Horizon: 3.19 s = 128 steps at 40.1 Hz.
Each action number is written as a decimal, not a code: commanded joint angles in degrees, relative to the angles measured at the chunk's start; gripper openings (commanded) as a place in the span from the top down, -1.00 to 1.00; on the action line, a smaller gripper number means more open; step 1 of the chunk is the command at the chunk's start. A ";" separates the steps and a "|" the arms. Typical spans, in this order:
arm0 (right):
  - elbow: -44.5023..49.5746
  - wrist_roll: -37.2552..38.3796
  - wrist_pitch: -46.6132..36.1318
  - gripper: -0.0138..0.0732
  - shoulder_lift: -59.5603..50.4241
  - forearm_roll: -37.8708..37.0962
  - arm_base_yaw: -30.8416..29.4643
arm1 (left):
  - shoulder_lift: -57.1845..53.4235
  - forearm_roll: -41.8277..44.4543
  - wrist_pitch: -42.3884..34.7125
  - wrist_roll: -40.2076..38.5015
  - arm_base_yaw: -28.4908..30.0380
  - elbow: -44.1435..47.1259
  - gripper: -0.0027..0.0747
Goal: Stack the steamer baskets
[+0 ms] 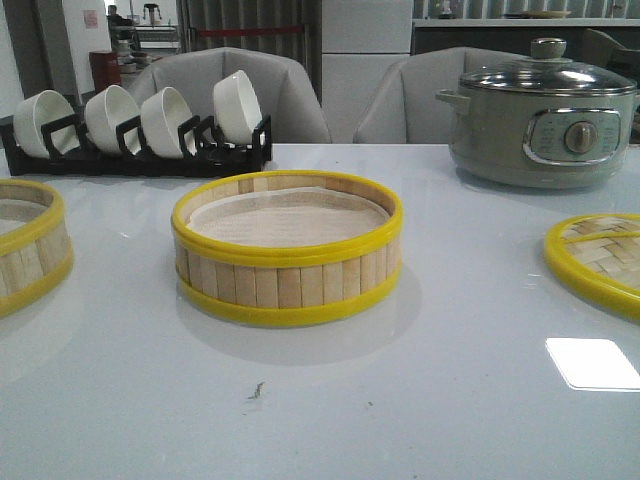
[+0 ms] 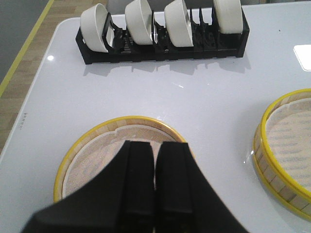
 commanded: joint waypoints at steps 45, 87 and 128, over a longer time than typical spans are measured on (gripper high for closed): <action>-31.82 0.25 3.54 0.55 33.07 0.54 0.02 | -0.61 -2.92 -2.04 -0.15 -0.37 -1.66 0.71; -33.06 0.30 22.82 0.55 41.92 -2.32 0.02 | -0.61 -4.78 4.20 -0.15 -0.37 -1.66 0.71; -33.06 0.30 16.70 -0.37 45.11 -2.55 0.02 | 3.56 -6.06 12.09 -0.07 -0.37 -1.66 0.09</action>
